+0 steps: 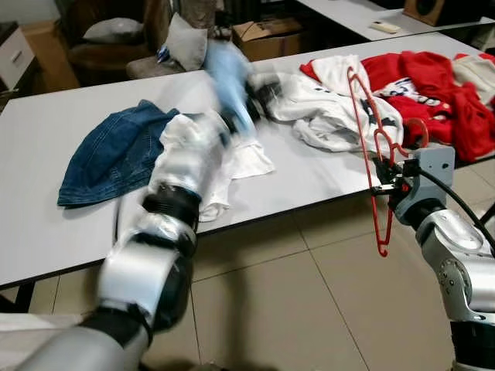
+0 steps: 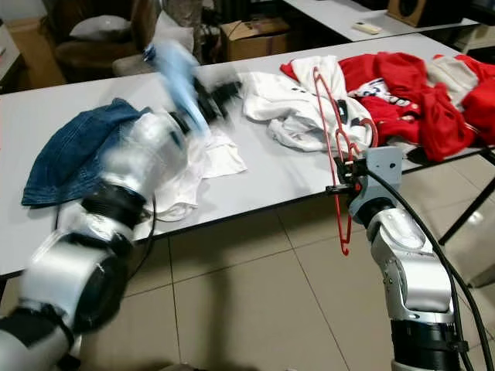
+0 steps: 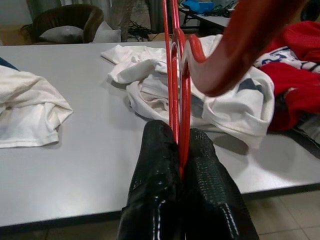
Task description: Hang hanger
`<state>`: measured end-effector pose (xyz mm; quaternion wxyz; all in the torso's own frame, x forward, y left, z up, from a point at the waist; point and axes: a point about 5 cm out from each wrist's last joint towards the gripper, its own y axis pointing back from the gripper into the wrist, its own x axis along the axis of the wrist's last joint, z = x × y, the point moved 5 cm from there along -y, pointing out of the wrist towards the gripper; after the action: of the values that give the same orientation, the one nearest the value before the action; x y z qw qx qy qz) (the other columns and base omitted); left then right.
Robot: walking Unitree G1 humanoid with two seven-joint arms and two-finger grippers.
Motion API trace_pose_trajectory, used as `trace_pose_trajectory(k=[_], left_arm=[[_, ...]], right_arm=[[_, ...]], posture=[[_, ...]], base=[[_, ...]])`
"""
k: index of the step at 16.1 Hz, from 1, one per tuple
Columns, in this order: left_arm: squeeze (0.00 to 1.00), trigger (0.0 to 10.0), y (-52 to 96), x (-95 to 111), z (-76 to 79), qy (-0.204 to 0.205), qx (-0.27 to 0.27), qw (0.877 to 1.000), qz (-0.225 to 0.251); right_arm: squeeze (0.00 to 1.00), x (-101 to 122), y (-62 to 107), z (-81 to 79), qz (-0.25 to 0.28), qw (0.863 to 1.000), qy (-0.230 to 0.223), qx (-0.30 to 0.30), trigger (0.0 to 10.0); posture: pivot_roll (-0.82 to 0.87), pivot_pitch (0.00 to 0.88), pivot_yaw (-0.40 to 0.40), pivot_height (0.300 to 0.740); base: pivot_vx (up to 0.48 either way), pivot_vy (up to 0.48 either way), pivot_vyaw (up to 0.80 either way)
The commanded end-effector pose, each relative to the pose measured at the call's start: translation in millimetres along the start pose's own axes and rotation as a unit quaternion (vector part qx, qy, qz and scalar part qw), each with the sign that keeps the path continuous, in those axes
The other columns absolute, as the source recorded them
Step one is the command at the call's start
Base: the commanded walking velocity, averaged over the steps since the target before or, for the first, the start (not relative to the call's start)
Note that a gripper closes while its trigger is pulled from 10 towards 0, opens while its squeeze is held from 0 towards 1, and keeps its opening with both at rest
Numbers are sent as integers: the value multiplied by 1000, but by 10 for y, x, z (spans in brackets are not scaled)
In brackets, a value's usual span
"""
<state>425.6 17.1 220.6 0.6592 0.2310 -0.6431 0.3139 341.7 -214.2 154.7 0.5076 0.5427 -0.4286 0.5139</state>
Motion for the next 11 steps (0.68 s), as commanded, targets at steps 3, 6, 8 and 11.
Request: trace_pose_trajectory(k=[3,6,8,11], left_arm=[[0,10000,238,-107,-332,-78,34,996,-39],[0,10000,617,-257,-502,-151,12,985,-86],[0,10000,1017,-249,-733,-162,54,981,-87],[0,10000,1450,-264,-1033,-193,121,967,-111]], right_arm=[[0,-28,53,-162,-1,999,11,47,10000],[0,-116,74,-248,-12,998,13,68,10000],[0,-168,95,-301,-16,997,4,74,10000],[0,-219,125,-373,-18,996,-1,84,10000]], posture=[[-165,0,99,740],[-156,0,95,740],[-133,0,89,740],[-121,0,87,740]], base=[[0,0,0],[0,0,0],[0,0,0],[0,0,0]])
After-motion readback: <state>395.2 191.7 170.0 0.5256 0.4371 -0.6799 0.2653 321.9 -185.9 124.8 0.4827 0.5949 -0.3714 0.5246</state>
